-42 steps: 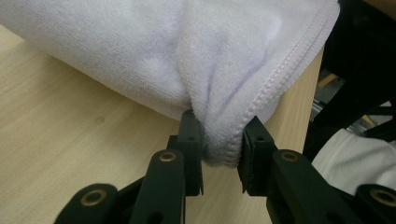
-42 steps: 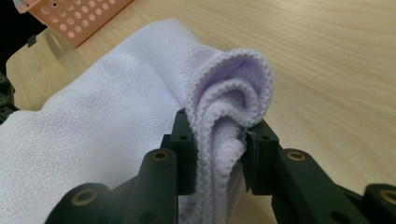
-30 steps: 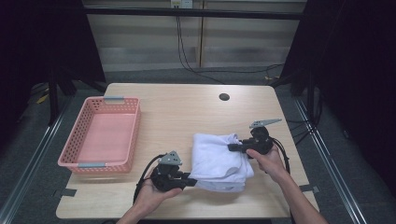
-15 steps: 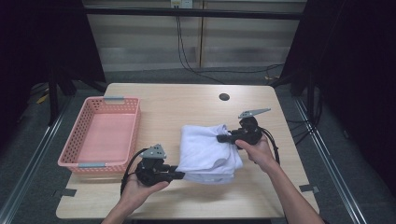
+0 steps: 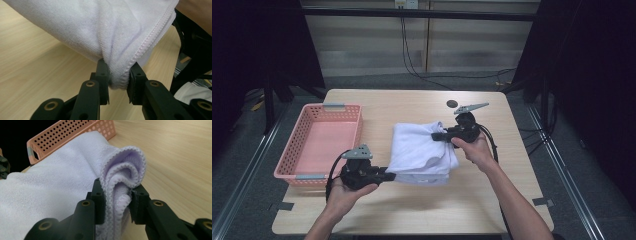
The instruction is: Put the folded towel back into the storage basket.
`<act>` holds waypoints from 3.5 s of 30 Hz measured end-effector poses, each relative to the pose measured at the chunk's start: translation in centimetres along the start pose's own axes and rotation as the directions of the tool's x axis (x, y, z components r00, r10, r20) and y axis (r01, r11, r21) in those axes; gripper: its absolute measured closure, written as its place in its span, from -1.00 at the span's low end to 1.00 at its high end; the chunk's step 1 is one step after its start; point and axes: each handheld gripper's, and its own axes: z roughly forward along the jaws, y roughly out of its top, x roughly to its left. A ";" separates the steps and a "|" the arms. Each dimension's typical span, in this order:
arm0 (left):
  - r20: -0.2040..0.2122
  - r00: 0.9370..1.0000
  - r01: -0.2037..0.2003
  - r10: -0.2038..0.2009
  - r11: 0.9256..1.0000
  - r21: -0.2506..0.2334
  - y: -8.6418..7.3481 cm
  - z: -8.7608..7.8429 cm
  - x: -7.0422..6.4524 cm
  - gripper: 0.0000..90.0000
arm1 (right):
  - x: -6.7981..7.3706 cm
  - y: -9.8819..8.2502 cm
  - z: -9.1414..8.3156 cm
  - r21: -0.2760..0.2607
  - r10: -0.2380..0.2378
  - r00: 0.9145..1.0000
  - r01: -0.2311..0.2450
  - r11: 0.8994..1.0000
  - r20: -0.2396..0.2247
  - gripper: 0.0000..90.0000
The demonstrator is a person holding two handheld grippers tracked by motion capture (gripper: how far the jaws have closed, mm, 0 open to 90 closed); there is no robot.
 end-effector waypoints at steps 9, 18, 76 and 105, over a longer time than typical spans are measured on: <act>-0.015 1.000 0.001 -0.001 1.000 -0.022 0.4 -2.4 1.4 0.65 | 0.7 2.6 1.2 -0.012 -0.017 1.000 0.017 1.000 -0.017 0.55; -0.056 0.997 0.050 -0.053 0.997 -0.057 0.6 -5.0 3.0 0.66 | 1.9 5.4 3.1 -0.024 -0.050 0.998 0.049 0.998 -0.028 0.55; -0.242 0.938 0.197 -0.249 0.956 -0.219 -6.1 -20.0 10.3 0.67 | 10.5 16.5 19.1 0.036 -0.097 0.984 0.104 0.994 -0.150 0.55; -0.293 0.882 0.317 -0.370 0.924 -0.212 -10.6 -21.3 14.0 0.67 | 12.0 14.3 25.6 0.068 -0.053 0.993 0.060 0.996 -0.104 0.55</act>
